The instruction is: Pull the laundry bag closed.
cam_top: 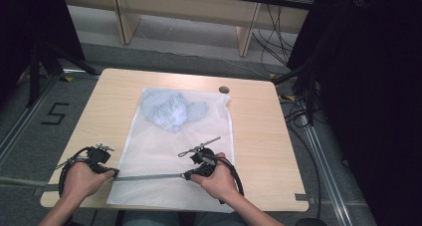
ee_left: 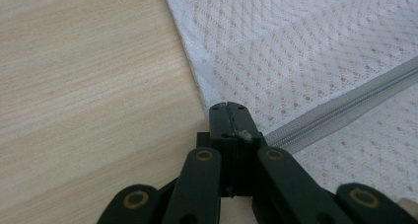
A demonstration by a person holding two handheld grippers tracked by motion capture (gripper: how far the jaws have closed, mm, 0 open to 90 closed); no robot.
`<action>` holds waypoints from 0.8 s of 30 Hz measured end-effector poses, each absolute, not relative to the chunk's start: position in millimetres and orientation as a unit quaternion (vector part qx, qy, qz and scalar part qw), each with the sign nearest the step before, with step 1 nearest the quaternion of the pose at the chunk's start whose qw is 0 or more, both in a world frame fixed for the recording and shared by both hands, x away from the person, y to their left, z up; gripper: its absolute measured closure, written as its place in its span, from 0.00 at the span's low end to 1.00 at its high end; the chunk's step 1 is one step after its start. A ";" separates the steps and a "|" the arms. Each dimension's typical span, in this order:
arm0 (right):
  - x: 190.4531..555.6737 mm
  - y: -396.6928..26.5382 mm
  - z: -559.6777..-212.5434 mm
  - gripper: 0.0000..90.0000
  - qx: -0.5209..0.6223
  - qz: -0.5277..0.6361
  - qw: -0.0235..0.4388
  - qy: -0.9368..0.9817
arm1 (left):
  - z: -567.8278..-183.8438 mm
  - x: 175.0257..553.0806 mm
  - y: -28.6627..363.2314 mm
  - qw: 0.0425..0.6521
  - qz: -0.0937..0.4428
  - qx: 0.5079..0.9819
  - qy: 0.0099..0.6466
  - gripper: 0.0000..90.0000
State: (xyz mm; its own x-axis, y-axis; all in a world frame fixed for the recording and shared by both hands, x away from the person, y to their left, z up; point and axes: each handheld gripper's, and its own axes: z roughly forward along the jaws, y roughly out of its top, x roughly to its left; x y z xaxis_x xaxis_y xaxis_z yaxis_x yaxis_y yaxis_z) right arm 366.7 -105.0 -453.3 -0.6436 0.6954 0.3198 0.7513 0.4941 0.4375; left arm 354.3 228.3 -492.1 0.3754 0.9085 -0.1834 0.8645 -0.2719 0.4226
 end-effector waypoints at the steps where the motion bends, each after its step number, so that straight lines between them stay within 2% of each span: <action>1: 366.7 -105.4 -453.5 0.97 -0.416 -0.279 0.055 -0.864 | -492.1 354.3 228.2 0.233 0.047 0.796 0.557 1.00; 24: 365.6 -115.1 -453.5 0.97 -0.423 -0.275 0.050 -0.862 | -492.0 354.3 228.1 0.231 0.047 0.796 0.557 1.00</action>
